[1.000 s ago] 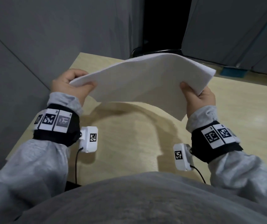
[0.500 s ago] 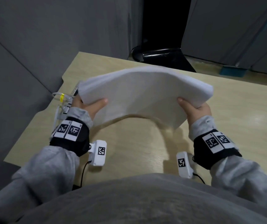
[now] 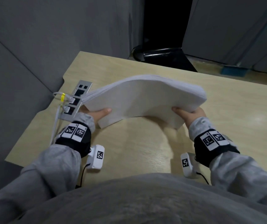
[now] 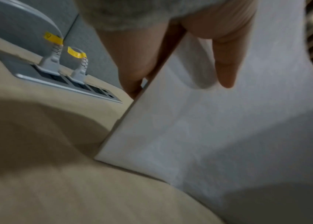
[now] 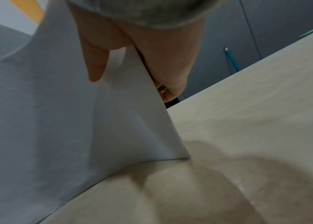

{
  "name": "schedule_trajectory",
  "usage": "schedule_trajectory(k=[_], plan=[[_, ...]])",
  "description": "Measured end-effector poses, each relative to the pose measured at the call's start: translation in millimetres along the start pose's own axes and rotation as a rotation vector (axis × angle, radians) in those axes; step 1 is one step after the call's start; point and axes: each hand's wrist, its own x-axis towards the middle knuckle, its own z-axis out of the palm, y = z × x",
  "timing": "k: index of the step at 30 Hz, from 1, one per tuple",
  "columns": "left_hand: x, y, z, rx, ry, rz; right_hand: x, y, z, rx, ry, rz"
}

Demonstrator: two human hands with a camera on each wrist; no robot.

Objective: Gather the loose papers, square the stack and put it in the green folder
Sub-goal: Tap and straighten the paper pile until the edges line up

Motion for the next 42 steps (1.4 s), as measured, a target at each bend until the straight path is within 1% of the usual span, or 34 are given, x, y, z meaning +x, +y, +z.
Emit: schedule_trajectory(k=[3, 4, 5, 7, 8, 9, 10, 11, 12, 13, 14, 15, 17, 18, 20, 21, 22, 24, 25, 27, 28, 30, 32, 34, 36, 39, 42], plan=[[0.3, -2.9, 0.0, -0.039, -0.006, 0.003, -1.5, -4.5, -0.8, -0.007, 0.012, 0.015], [-0.7, -1.7, -3.5, -0.041, 0.021, 0.038, -1.4, -5.5, -1.8, -0.008, 0.009, 0.000], [-3.3, 0.1, -7.1, -0.060, 0.017, 0.090, -2.7, -7.7, -3.0, -0.016, 0.012, -0.004], [-5.8, 2.0, -15.1, -0.194, 0.025, 0.310, -4.2, -10.3, -6.3, -0.030, 0.024, -0.033], [-3.8, 1.2, -19.3, -0.271, 0.054, 0.416, -6.6, -13.0, -8.7, -0.042, 0.039, -0.048], [-3.6, 2.9, -24.5, -0.279, 0.091, 0.504, -9.6, -15.9, -11.4, -0.062, 0.043, -0.080], [-2.7, 5.5, -28.8, -0.225, 0.151, 0.599, -13.4, -19.5, -13.5, -0.100, 0.052, -0.116], [-5.1, 12.0, -32.6, -0.108, 0.209, 0.679, -17.4, -23.4, -15.1, -0.139, 0.056, -0.168], [-7.0, 19.0, -33.6, 0.035, 0.243, 0.785, -20.9, -27.3, -16.1, -0.183, 0.057, -0.230], [-13.1, 28.8, -32.3, 0.192, 0.244, 0.900, -23.1, -29.7, -17.0, -0.222, 0.042, -0.311], [-19.8, 38.5, -27.4, 0.350, 0.220, 1.008, -25.9, -33.0, -16.6, -0.285, 0.024, -0.396], [-31.1, 50.6, -19.9, 0.494, 0.175, 1.069, -27.5, -35.1, -16.6, -0.345, 0.001, -0.465], [-48.5, 67.5, -2.3, 0.665, 0.060, 1.117, -28.9, -37.5, -16.4, -0.411, -0.021, -0.564], [-55.2, 72.4, 5.8, 0.686, 0.003, 1.136, -28.0, -38.5, -17.2, -0.424, -0.022, -0.601], [-65.3, 77.7, 16.3, 0.595, -0.099, 1.133, -28.3, -39.9, -22.3, -0.480, -0.023, -0.671], [-69.8, 78.7, 20.1, 0.528, -0.136, 1.088, -28.8, -40.7, -26.5, -0.506, -0.033, -0.706], [-71.7, 78.1, 23.8, 0.478, -0.159, 1.035, -28.6, -40.4, -32.1, -0.496, -0.046, -0.736], [-76.4, 76.7, 32.3, 0.428, -0.144, 0.998, -28.9, -39.6, -45.7, -0.418, -0.044, -0.716], [-78.0, 77.0, 36.7, 0.388, -0.127, 0.973, -27.6, -38.4, -53.8, -0.393, -0.030, -0.675], [-78.7, 78.3, 47.0, 0.284, -0.109, 0.868, -19.4, -31.5, -73.3, -0.406, 0.012, -0.593], [-78.6, 79.0, 52.8, 0.235, -0.119, 0.811, -12.7, -26.2, -85.3, -0.420, 0.032, -0.549], [-80.4, 80.3, 64.7, 0.168, -0.163, 0.754, -0.6, -13.7, -110.8, -0.386, 0.081, -0.467], [-83.1, 82.3, 79.7, 0.129, -0.199, 0.726, 9.4, 1.3, -132.8, -0.296, 0.118, -0.397], [-84.2, 82.8, 99.6, 0.091, -0.214, 0.708, 17.2, 15.7, -152.0, -0.150, 0.140, -0.325], [-86.4, 82.9, 122.8, -0.002, -0.213, 0.666, 26.5, 31.0, -174.6, -0.044, 0.176, -0.245], [-92.6, 84.0, 159.2, -0.144, -0.188, 0.579, 39.7, 54.2, -213.9, -0.127, 0.232, -0.139], [-105.2, 85.9, 195.7, -0.201, -0.212, 0.545, 55.8, 76.7, -259.3, -0.315, 0.248, 0.023]])
